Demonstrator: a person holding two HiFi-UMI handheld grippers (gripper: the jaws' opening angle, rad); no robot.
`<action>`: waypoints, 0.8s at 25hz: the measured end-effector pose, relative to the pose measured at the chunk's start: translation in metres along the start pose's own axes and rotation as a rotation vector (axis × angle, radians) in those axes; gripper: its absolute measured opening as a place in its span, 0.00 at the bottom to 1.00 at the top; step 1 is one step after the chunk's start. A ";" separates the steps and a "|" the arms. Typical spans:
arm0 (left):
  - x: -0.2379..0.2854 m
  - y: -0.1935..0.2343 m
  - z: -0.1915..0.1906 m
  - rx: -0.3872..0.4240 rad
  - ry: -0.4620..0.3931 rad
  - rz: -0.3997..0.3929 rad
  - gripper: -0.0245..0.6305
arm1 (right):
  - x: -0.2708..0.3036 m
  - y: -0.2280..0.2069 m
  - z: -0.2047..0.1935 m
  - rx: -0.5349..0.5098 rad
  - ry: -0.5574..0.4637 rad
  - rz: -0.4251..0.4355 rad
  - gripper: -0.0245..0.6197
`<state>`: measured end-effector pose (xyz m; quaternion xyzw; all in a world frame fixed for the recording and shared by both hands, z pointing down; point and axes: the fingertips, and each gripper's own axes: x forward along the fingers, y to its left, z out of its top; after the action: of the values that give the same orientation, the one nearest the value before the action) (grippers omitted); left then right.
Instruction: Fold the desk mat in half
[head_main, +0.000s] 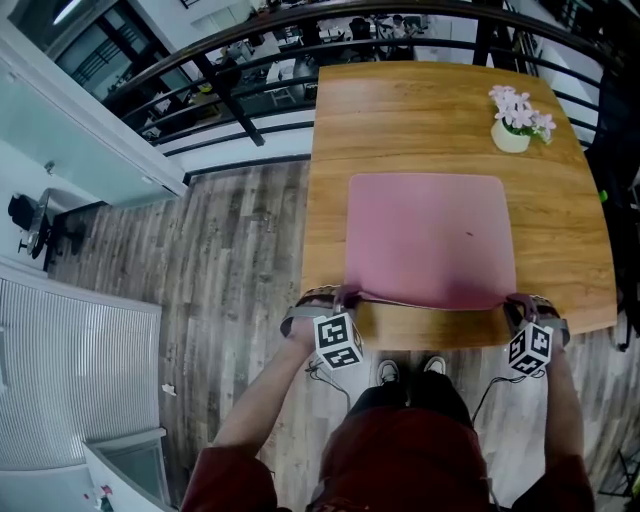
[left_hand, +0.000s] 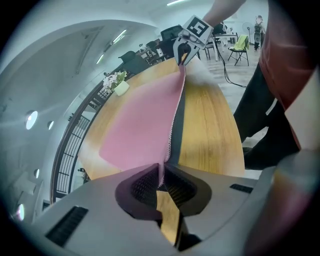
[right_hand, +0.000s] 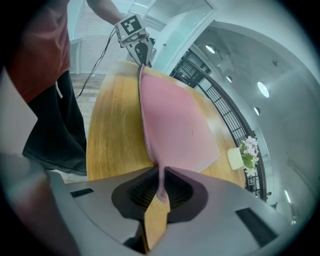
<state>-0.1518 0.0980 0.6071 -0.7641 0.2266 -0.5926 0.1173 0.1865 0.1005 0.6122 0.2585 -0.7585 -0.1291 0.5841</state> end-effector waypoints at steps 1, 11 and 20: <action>0.001 0.002 0.000 0.003 -0.004 -0.002 0.11 | 0.001 -0.003 0.001 0.006 0.006 -0.013 0.10; 0.018 0.013 0.001 -0.026 0.003 0.002 0.11 | 0.019 -0.018 0.001 0.012 0.029 -0.036 0.11; 0.034 0.023 0.003 -0.063 0.057 0.012 0.11 | 0.041 -0.034 0.005 -0.021 -0.020 0.006 0.11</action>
<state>-0.1467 0.0616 0.6251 -0.7489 0.2528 -0.6059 0.0902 0.1822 0.0493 0.6270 0.2486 -0.7636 -0.1379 0.5797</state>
